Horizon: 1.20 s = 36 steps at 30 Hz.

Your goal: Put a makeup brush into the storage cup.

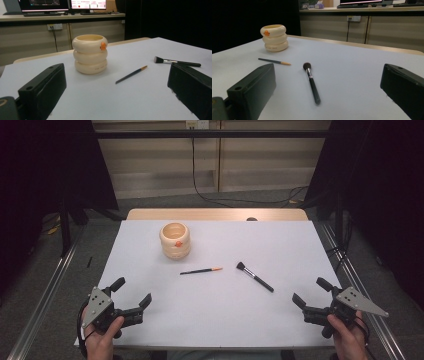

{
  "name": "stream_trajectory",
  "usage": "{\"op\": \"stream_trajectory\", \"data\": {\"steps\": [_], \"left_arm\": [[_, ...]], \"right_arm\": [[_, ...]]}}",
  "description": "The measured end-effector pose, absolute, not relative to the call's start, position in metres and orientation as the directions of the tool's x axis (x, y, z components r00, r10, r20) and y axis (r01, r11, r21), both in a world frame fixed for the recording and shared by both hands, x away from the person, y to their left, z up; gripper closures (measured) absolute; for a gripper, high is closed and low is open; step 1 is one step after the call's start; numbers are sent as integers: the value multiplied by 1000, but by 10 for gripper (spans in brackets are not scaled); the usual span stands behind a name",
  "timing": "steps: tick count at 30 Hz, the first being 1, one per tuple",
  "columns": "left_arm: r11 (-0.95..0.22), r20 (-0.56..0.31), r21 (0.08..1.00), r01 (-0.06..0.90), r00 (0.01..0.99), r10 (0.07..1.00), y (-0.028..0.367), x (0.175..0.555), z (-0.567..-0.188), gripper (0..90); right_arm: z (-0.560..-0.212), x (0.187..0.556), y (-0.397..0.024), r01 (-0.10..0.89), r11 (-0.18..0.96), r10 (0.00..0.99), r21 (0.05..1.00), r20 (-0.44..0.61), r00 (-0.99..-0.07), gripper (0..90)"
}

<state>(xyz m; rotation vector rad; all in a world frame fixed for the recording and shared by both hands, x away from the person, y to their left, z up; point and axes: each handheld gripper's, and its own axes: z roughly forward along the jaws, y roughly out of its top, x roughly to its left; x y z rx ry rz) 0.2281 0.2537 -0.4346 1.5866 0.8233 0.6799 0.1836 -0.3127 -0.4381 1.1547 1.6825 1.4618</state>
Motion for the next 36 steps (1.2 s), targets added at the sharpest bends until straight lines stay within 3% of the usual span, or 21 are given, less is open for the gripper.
{"op": "stream_trajectory", "data": {"steps": [22, 36], "left_arm": [[-105, -18, 982, 157, 629, 777, 235, 234, -431, 11], [-118, 6, 985, 125, 661, 751, 207, 246, -407, 9]], "right_arm": [[-438, 185, -307, 219, 28, 892, 975, 74, -445, 0], [-440, 190, -307, 236, 22, 889, 971, 89, -448, 0]]}}
